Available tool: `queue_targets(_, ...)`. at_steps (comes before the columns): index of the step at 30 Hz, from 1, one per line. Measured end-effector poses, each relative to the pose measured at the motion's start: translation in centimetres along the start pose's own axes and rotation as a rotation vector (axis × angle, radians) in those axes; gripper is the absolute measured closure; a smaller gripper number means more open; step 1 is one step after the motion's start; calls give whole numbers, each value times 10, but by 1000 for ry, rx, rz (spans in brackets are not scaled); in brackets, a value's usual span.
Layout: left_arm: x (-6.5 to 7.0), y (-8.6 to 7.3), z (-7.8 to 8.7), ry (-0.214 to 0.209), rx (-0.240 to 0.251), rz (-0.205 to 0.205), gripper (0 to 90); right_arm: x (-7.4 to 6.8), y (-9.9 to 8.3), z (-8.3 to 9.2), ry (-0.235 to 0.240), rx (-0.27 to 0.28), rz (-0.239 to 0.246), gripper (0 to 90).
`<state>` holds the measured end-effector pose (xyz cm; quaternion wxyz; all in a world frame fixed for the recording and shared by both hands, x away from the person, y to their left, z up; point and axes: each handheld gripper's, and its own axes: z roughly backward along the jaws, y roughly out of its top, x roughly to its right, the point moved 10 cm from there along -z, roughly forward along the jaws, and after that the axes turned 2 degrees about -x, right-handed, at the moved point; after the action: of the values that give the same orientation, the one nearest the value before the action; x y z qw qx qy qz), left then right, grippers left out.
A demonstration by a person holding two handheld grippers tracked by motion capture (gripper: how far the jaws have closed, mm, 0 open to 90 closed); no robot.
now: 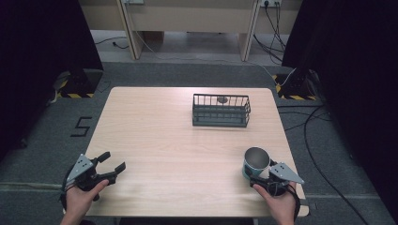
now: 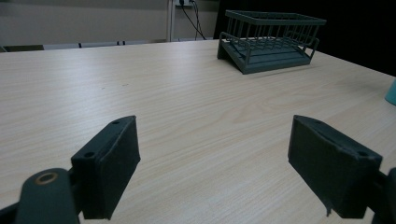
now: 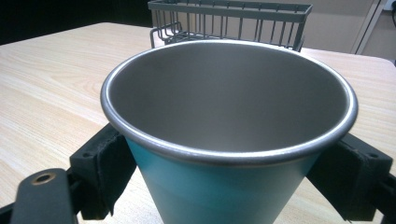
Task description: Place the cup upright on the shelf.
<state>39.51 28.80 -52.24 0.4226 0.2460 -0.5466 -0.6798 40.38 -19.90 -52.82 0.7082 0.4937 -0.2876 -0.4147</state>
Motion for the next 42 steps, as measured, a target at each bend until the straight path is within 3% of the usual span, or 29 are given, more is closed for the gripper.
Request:
queue_targets(19, 0, 0, 0, -1, 3, 2, 160, -2, 30, -1, 17, 120, -39, 160)
queue_targets(42, -1, 1, 1, 3, 5, 2, 162, -5, 61, -15, 34, 177, -36, 161)
